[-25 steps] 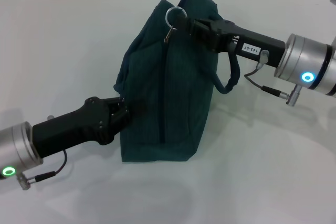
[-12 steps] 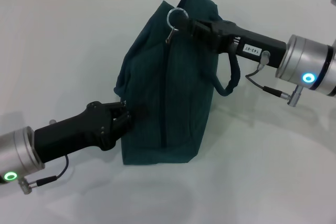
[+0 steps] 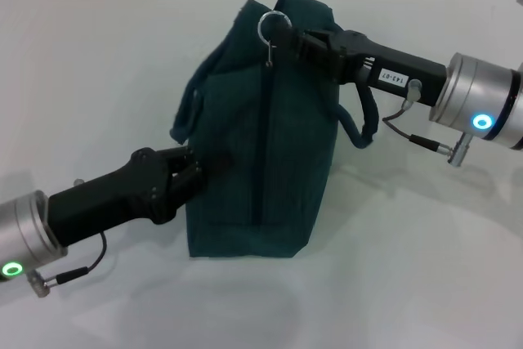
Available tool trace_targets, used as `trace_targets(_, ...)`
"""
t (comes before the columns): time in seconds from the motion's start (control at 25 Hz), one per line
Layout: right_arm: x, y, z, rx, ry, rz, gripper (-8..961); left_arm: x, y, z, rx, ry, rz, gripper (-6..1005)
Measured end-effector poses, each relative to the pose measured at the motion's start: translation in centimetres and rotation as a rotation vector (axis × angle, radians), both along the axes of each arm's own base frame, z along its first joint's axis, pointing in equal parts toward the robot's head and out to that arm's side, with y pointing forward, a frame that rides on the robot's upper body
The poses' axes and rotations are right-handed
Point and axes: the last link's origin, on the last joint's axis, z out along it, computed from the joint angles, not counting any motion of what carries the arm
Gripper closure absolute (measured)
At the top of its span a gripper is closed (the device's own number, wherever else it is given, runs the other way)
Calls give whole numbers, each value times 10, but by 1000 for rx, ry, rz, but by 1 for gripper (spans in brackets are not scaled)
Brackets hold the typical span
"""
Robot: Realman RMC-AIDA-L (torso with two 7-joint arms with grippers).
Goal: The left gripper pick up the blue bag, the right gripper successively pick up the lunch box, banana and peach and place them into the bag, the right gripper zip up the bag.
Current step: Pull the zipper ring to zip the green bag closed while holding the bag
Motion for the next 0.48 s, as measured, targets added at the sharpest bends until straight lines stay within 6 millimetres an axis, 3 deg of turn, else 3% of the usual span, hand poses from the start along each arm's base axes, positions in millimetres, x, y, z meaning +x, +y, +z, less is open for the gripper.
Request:
trace_targets(0.2,-2,-4,-1,-3,0,30,948,1,6,7,-45,-58,65,923)
trace_targets(0.48,-3,-8,-3,-5,-5,58,948,5,10,9,-128,-116,130,685)
